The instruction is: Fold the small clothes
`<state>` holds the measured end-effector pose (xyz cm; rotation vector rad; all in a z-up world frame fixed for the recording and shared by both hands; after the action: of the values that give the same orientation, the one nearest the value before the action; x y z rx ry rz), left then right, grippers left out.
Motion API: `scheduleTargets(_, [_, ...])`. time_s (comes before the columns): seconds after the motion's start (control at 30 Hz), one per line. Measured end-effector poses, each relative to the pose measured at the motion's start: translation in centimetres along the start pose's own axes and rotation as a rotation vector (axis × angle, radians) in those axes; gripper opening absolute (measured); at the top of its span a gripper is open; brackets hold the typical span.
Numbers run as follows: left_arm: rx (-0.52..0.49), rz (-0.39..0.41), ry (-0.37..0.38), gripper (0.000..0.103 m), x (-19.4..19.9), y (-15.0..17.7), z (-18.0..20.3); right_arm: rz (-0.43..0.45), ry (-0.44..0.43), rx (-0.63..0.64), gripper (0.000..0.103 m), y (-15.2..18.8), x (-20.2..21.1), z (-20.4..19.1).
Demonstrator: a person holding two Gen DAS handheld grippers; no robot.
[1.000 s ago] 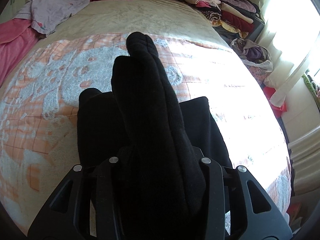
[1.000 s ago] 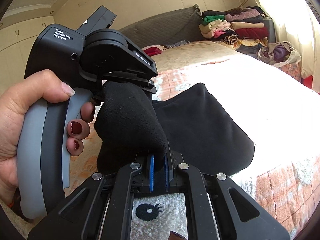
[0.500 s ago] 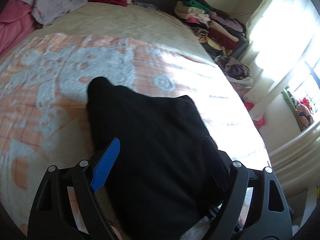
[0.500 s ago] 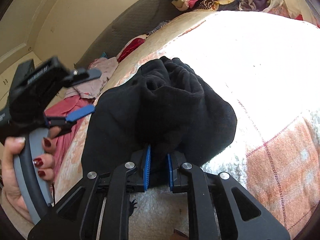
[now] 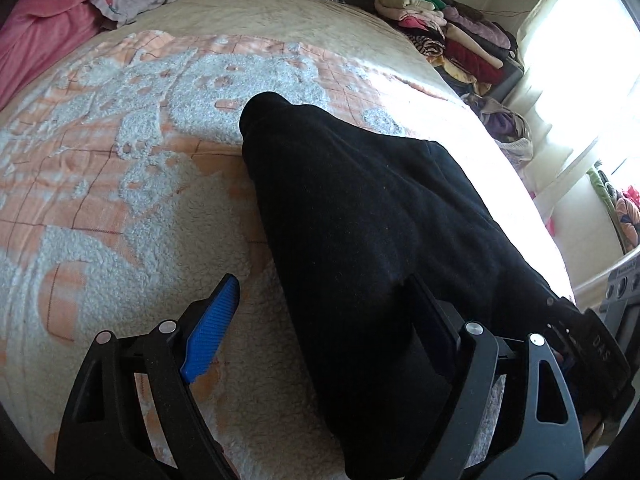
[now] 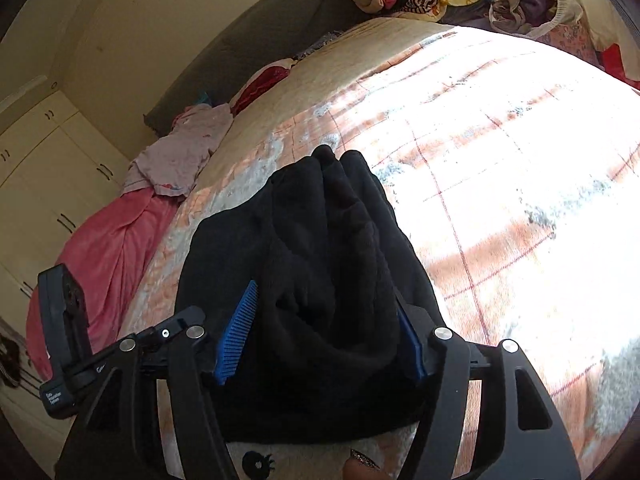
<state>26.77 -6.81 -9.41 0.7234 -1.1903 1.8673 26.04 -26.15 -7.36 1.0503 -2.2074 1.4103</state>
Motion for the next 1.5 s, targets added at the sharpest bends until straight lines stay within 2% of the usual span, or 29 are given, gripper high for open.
scheduleTargets(0.03, [-0.01, 0.0, -0.002, 0.076, 0.0, 0.0, 0.1, 0.001, -0.002, 0.005, 0.056, -0.1, -0.3, -0.1])
scheduleTargets(0.07, [-0.014, -0.001, -0.003, 0.076, 0.0, 0.0, 0.0, 0.0, -0.006, 0.014, 0.04, -0.4, -0.5, -0.2])
scheduleTargets(0.1, [-0.015, -0.001, -0.001, 0.076, 0.0, 0.0, 0.0, 0.0, -0.012, 0.025, 0.031, -0.6, -0.8, -0.4])
scheduleTargets(0.2, [-0.028, 0.0, -0.006, 0.076, 0.1, 0.0, 0.2, 0.026, 0.027, 0.11, 0.025, -1.3, -0.6, -1.4])
scheduleTargets(0.4, [-0.056, -0.001, -0.001, 0.076, 1.1, 0.2, 0.6, 0.092, 0.065, 0.232, 0.019, -2.4, 1.8, -3.0])
scheduleTargets(0.5, [-0.082, 0.007, 0.013, 0.076, 2.0, 0.4, 1.1, 0.109, 0.092, 0.242, 0.019, -2.4, 2.6, -2.3])
scheduleTargets(0.7, [-0.106, -0.055, 0.004, 0.076, 0.6, 1.9, 1.5, 0.011, 0.189, 0.203, 0.019, 0.1, 0.5, 1.3])
scheduleTargets(0.87, [-0.131, -0.058, -0.021, 0.077, 0.2, 2.4, 1.8, 0.019, 0.203, 0.152, 0.024, 1.2, 0.3, 2.3])
scheduleTargets(1.0, [-0.131, -0.054, -0.025, 0.078, 0.3, 2.3, 1.7, 0.021, 0.234, 0.161, 0.039, 1.2, 1.1, 2.0])
scheduleTargets(1.13, [-0.132, -0.051, -0.027, 0.078, 0.4, 2.3, 1.7, 0.008, 0.226, 0.153, 0.043, 1.3, 1.6, 1.8])
scheduleTargets(1.2, [-0.134, -0.049, -0.03, 0.078, 0.4, 2.3, 1.6, -0.004, 0.219, 0.14, 0.054, 1.6, 1.9, 1.8])
scheduleTargets(1.33, [-0.129, -0.049, -0.028, 0.078, 0.4, 2.3, 1.6, -0.009, 0.18, 0.109, 0.057, 2.1, 2.7, 1.8])
scheduleTargets(1.37, [-0.128, -0.05, -0.027, 0.078, 0.5, 2.3, 1.5, -0.014, 0.178, 0.1, 0.06, 2.3, 2.9, 2.0])
scheduleTargets(1.5, [-0.13, -0.051, -0.026, 0.078, 0.5, 2.4, 1.6, -0.042, 0.223, 0.109, 0.062, 3.2, 2.5, 2.6])
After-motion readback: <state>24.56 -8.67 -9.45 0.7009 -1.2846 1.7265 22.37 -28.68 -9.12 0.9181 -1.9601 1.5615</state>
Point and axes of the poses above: each gripper's, at about its wrist camera, not at the fingertips, and x roughly against the way its jaws point, z to its right, y to its underside, the point moved 6 cm from there along -x, roughly the way its jaws point, and after that the axes turned 9 degrees about x, right-handed, at the moved point
